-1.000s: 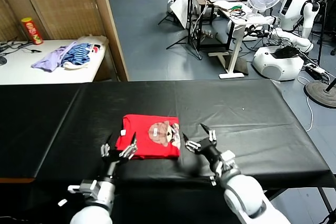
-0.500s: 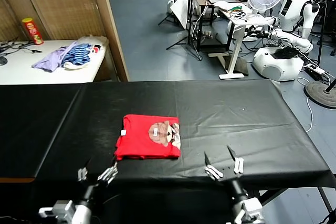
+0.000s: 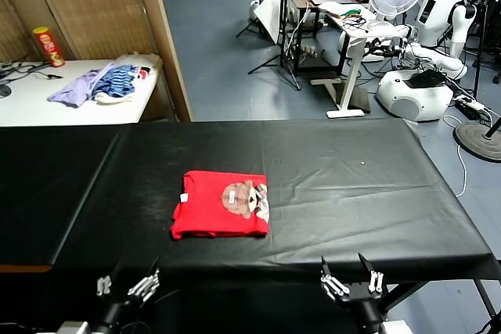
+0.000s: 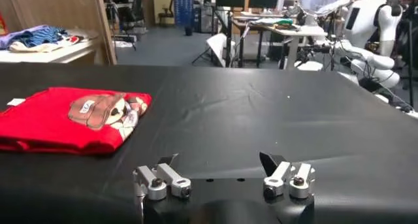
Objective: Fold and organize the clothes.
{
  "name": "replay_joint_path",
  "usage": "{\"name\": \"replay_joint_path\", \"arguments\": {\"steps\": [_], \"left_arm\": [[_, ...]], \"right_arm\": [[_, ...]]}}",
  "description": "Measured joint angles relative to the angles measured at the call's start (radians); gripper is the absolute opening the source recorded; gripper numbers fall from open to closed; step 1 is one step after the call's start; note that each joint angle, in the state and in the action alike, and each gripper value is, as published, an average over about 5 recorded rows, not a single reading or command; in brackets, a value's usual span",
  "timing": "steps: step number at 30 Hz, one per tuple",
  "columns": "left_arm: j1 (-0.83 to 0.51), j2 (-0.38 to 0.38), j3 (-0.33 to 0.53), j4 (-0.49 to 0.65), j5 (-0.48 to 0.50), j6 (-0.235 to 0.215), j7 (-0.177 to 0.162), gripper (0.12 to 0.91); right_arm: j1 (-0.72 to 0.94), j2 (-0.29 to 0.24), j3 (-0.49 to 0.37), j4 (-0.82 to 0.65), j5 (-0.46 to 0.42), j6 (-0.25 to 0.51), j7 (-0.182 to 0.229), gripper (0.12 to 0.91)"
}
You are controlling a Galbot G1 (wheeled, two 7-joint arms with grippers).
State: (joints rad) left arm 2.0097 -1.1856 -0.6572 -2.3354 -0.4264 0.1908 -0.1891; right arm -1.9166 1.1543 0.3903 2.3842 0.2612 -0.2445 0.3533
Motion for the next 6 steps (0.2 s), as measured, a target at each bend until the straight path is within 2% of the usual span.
{"name": "replay_joint_path", "arguments": {"steps": [6], "left_arm": [[0.025,-0.001,-0.025,-0.007,-0.002,0.001,0.01,0.798]], "right_arm": [[-0.008,0.001,0.002,0.007,0.0,-0.006,-0.001,0.798]]}}
